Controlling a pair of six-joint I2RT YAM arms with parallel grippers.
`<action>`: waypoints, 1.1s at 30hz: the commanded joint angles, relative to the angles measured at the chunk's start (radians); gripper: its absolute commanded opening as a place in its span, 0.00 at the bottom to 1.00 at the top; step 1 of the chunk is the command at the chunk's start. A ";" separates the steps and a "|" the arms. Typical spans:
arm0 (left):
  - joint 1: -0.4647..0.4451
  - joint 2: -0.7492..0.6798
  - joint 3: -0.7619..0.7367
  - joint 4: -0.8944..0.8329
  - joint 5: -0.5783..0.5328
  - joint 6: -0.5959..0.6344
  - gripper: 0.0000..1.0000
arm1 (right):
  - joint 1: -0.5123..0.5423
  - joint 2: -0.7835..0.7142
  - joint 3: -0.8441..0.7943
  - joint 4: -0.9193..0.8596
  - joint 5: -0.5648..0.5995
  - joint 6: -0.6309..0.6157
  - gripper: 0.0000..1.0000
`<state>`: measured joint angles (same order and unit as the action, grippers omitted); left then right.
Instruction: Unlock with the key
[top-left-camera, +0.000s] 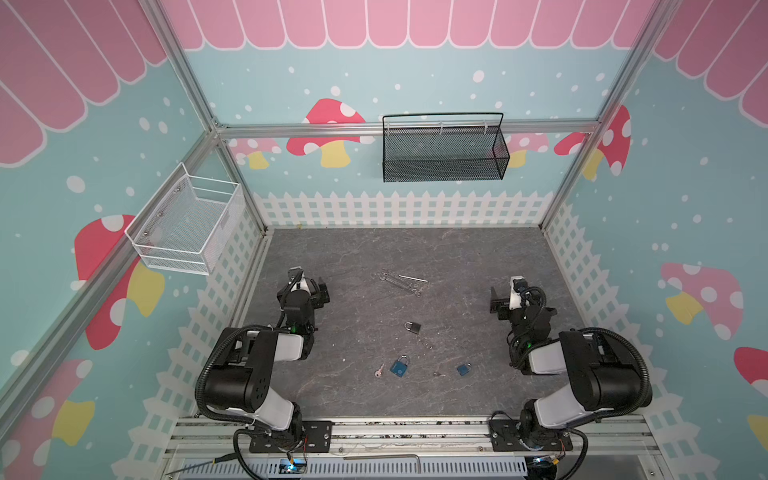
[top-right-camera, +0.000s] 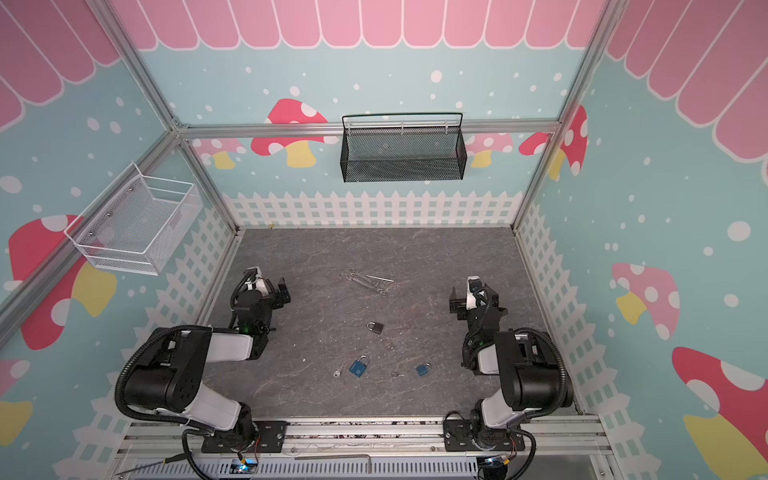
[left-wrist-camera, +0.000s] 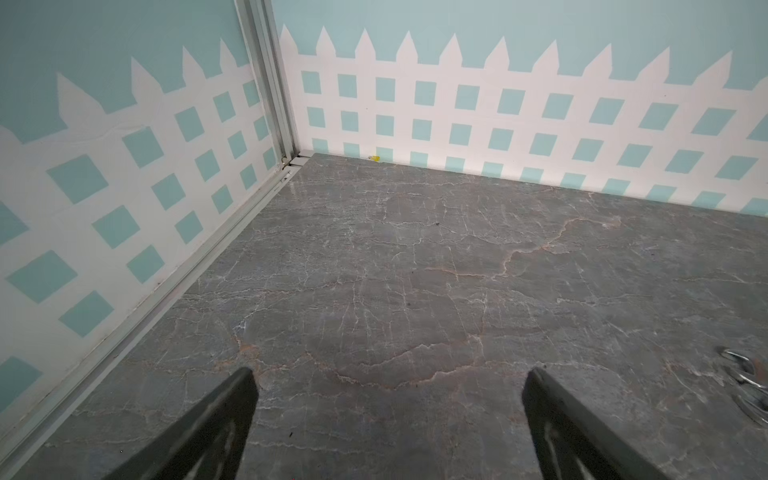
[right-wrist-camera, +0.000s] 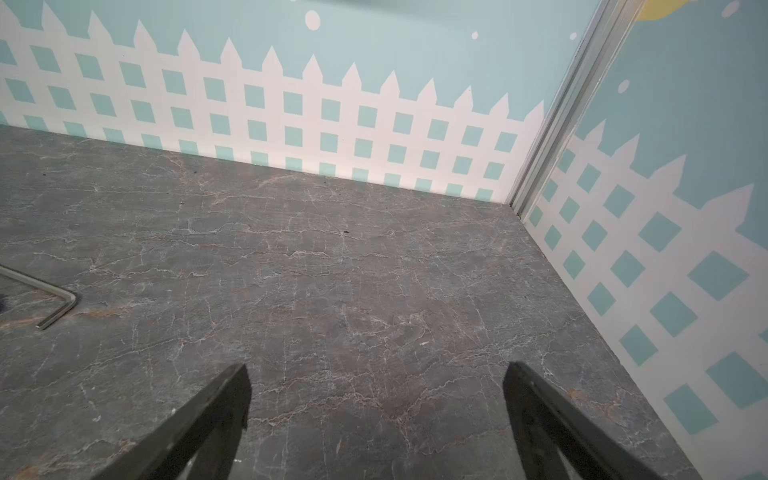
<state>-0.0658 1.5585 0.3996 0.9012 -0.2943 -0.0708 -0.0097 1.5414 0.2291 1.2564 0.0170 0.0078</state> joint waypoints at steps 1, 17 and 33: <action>0.008 -0.020 -0.010 -0.010 0.014 0.014 1.00 | -0.004 -0.022 -0.011 0.014 -0.006 -0.020 0.98; 0.008 -0.019 -0.010 -0.010 0.014 0.014 1.00 | -0.004 -0.021 -0.011 0.015 -0.006 -0.020 0.98; 0.007 -0.020 -0.010 -0.010 0.012 0.014 1.00 | -0.004 -0.021 -0.010 0.014 -0.006 -0.020 0.98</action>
<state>-0.0658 1.5585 0.3996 0.9012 -0.2943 -0.0711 -0.0097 1.5414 0.2291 1.2564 0.0170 0.0078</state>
